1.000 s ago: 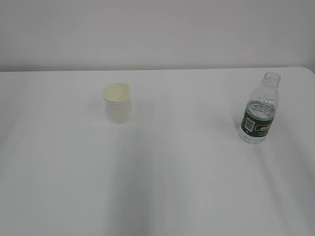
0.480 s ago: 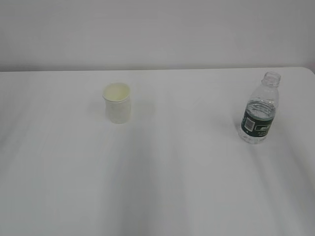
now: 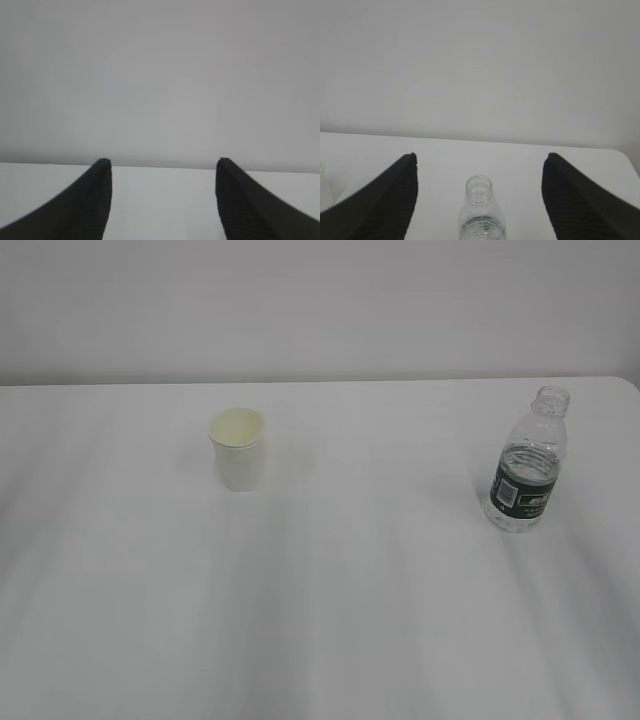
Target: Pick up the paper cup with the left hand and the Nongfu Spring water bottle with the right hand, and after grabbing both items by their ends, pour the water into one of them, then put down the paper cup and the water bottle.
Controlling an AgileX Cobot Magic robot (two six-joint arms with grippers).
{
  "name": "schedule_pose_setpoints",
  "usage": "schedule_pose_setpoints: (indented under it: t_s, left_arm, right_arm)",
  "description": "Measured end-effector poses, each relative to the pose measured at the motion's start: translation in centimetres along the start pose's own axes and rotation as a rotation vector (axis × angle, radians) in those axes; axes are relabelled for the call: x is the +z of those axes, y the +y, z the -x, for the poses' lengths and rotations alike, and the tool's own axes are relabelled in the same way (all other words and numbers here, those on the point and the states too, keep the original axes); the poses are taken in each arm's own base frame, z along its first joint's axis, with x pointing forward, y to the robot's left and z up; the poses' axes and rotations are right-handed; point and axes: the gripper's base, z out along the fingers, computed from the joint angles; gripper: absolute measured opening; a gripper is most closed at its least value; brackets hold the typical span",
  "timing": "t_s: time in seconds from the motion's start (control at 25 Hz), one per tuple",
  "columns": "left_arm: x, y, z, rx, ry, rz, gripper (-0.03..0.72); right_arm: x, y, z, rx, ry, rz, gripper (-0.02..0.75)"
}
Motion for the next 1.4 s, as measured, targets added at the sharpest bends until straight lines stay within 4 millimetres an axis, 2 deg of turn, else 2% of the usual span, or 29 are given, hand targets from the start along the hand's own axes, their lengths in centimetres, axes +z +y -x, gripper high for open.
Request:
schedule_pose_setpoints:
  t_s: [0.28,0.48,0.64,0.84,0.96,1.2,1.4]
  left_arm:
    - [0.4,-0.5,-3.9,0.015,0.006,-0.030,0.470]
    - [0.7,-0.2,-6.6,0.019,-0.010,-0.033,0.467]
    - [0.9,-0.2,-7.7,0.050,-0.043,-0.055,0.466]
    - [1.5,-0.2,-8.8,0.060,-0.019,-0.066,0.466]
    - [1.9,-0.2,-10.4,0.047,0.022,-0.086,0.466]
    - [1.3,-0.3,-13.0,0.053,0.017,-0.147,0.463]
    - [1.3,-0.5,-14.1,0.073,0.043,-0.190,0.462]
  right_arm:
    - [-0.2,0.2,-3.1,0.004,-0.032,0.013,0.590]
    - [0.3,0.3,-6.1,0.013,-0.034,0.027,0.590]
    - [0.9,0.4,-8.0,0.025,-0.059,0.038,0.590]
    - [2.2,0.5,-9.3,0.036,-0.097,0.049,0.590]
    - [3.0,0.5,-10.2,0.044,-0.104,0.053,0.590]
    - [4.2,0.5,-13.1,0.056,0.020,0.051,0.590]
    - [4.4,0.5,-13.7,0.062,0.043,0.043,0.590]
